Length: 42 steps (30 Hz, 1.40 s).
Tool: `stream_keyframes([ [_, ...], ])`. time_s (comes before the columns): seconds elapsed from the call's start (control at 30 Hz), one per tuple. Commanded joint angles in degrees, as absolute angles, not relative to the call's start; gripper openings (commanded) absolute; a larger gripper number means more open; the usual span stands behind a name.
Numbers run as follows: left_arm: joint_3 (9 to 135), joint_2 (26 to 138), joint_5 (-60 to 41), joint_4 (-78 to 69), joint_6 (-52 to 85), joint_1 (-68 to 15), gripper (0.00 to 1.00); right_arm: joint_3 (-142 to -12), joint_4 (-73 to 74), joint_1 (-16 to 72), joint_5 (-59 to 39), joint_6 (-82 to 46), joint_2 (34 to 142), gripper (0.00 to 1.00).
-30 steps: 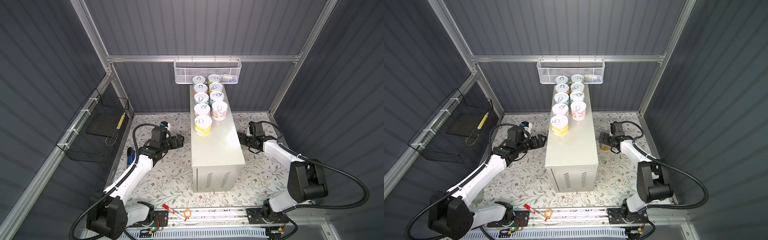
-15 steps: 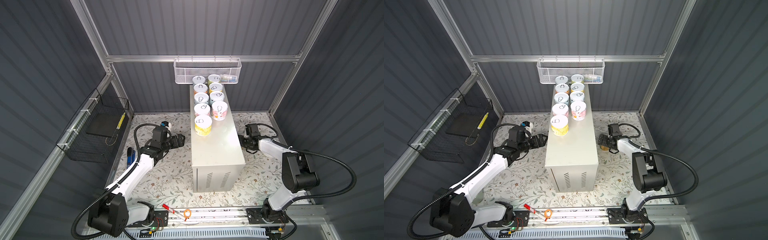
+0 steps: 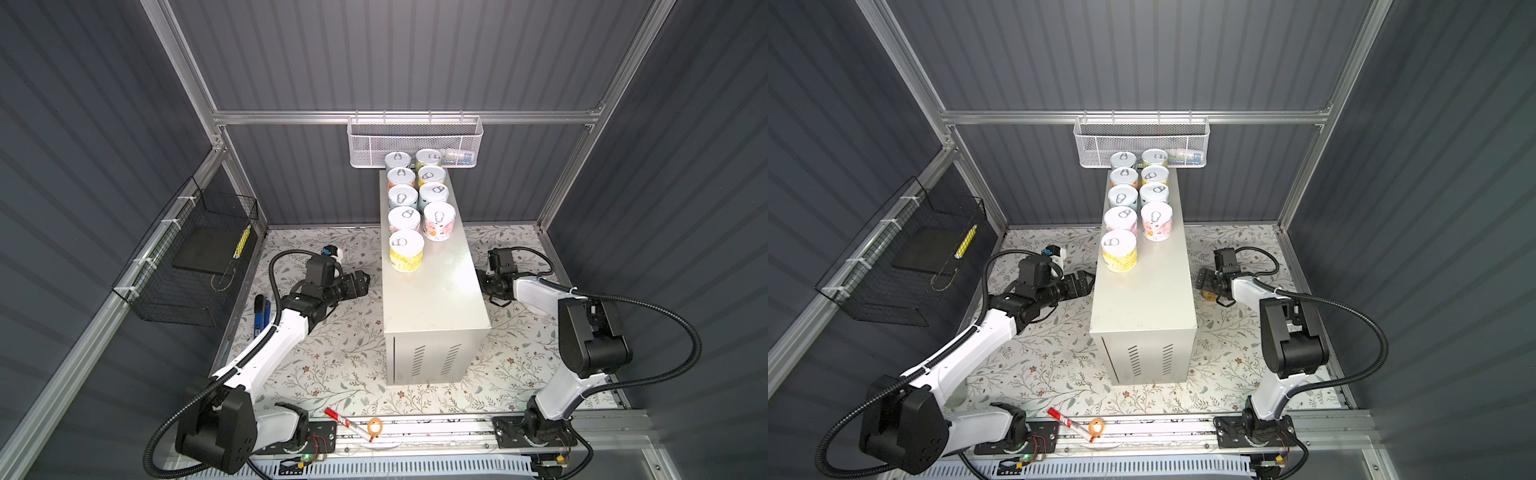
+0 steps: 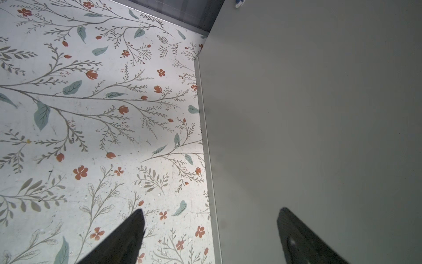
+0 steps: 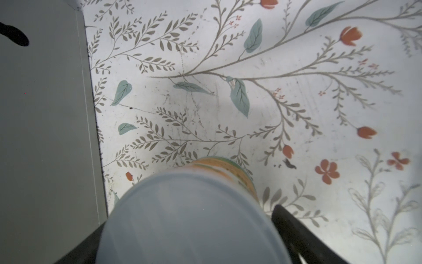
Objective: Place and organize the canned foods onto the counter
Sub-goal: 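Close the right gripper around the white-lidded orange-labelled can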
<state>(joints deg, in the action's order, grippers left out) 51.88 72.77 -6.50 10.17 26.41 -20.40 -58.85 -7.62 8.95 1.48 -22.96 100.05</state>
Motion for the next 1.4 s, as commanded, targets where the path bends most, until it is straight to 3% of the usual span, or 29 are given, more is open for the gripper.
stream_keyframes([
  [0.0,51.7,73.0,-7.6,9.5,26.5,-20.2,0.92,-60.2,-8.0,9.1,3.4,-23.0,101.4,0.92],
  [0.27,51.3,72.4,-7.0,9.5,26.2,-20.2,0.91,-60.3,-7.8,9.6,2.8,-22.4,101.6,0.74],
  [0.37,51.2,72.1,-6.5,9.7,26.0,-20.2,0.91,-60.2,-7.5,9.8,2.4,-22.1,101.5,0.47],
  [0.5,51.2,71.8,-5.9,10.3,25.4,-20.2,0.91,-60.0,-7.4,9.9,2.5,-21.8,100.9,0.0],
  [0.9,50.8,72.1,-5.6,10.3,24.0,-20.2,0.91,-61.6,-17.7,10.0,1.1,-19.3,86.7,0.0],
  [1.37,49.2,73.4,-6.2,8.8,23.4,-20.2,0.91,-63.1,-26.1,11.3,4.8,-16.6,88.6,0.0],
])
